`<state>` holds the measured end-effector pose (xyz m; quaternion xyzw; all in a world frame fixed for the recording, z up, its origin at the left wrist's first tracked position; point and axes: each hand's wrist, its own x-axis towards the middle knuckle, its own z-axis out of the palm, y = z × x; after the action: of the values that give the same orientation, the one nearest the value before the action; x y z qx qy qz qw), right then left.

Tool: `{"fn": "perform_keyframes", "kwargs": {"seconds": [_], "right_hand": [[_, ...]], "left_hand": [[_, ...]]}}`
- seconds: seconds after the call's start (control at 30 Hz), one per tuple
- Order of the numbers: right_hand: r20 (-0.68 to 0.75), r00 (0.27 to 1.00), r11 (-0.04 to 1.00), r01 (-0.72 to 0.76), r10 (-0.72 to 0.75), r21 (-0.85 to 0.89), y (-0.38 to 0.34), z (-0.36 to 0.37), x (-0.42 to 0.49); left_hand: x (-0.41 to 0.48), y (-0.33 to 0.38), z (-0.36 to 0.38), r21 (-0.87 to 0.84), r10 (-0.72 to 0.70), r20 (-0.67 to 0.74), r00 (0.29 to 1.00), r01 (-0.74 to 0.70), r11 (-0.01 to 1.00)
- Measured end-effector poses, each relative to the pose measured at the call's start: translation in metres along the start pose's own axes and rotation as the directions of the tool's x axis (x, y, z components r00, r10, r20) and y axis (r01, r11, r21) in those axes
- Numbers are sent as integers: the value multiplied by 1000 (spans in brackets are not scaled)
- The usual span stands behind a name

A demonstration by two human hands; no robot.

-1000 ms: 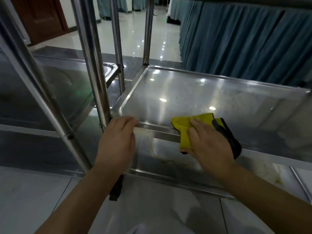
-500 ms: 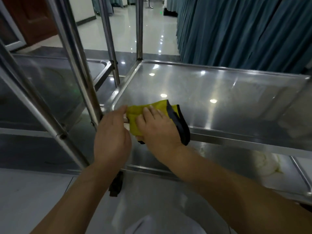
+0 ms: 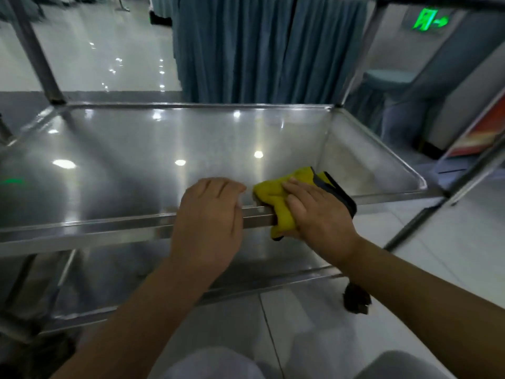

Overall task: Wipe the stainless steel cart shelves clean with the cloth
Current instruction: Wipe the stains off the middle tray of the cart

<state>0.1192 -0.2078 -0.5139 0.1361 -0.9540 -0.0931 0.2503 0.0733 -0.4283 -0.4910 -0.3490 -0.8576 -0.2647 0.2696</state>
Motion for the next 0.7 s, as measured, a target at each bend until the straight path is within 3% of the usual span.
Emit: {"fn": "perform_keyframes", "kwargs": {"seconds": [0.2, 0.33, 0.53, 0.7], "right_hand": [[126, 980, 985, -145, 157, -98, 125, -17, -79], [191, 932, 945, -275, 307, -174, 171, -28, -113], [216, 908, 933, -344, 360, -111, 145, -23, -103], [138, 982, 989, -136, 127, 64, 60, -12, -38]], "left_hand": [[16, 63, 43, 2, 82, 33, 996, -82, 997], [23, 77, 52, 90, 42, 171, 984, -58, 994], [21, 54, 32, 249, -90, 330, 940, 6, 968], [17, 29, 16, 273, -101, 362, 927, -1, 962]]}}
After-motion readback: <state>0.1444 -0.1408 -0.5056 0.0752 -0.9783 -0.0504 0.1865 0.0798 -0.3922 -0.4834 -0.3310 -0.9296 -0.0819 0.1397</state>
